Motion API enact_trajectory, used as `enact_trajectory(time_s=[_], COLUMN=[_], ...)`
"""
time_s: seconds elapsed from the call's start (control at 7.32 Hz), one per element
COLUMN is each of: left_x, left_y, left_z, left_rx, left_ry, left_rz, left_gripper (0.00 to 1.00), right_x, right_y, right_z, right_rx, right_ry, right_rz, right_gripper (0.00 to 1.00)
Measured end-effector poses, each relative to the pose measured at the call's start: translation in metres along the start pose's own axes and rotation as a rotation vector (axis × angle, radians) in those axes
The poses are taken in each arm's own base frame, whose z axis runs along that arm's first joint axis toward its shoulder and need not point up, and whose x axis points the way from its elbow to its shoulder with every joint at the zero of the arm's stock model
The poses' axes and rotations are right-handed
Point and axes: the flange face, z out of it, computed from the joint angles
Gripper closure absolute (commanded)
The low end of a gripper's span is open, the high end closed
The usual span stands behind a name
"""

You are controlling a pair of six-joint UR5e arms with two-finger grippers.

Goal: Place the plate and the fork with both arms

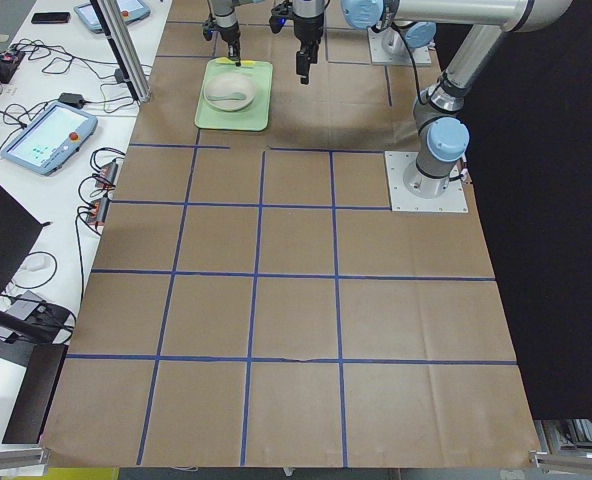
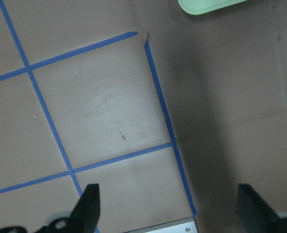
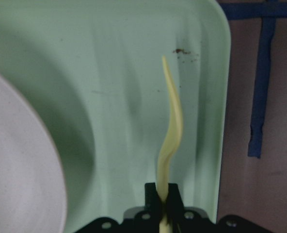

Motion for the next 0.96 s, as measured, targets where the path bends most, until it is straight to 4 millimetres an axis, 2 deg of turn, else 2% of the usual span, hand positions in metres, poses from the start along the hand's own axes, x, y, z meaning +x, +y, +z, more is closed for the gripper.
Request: enact_trajectory(time_s=[0.14, 0.55, 0.68, 0.96], left_x=[0.0, 0.0, 0.0, 0.0], left_y=[0.0, 0.0, 0.0, 0.0], left_z=[0.0, 0.0, 0.0, 0.0], left_rx=[0.0, 0.0, 0.0, -0.001], left_ry=[0.0, 0.0, 0.0, 0.0], left_rz=[0.0, 0.0, 0.0, 0.001], left_gripper=[0.0, 0.0, 0.0, 0.0], right_x=[0.0, 0.006, 0.009, 0.014], right_y=[-0.001, -0.002, 0.0, 0.013], right_z=[0.003, -0.008, -0.02, -0.058], right_rx=[-0.003, 0.011, 0.024, 0.059], right_ry=[0.002, 0.001, -0.002, -0.006], right_rz=[0.0, 0.007, 0.01, -0.006], right_gripper=[0.0, 0.0, 0.0, 0.0])
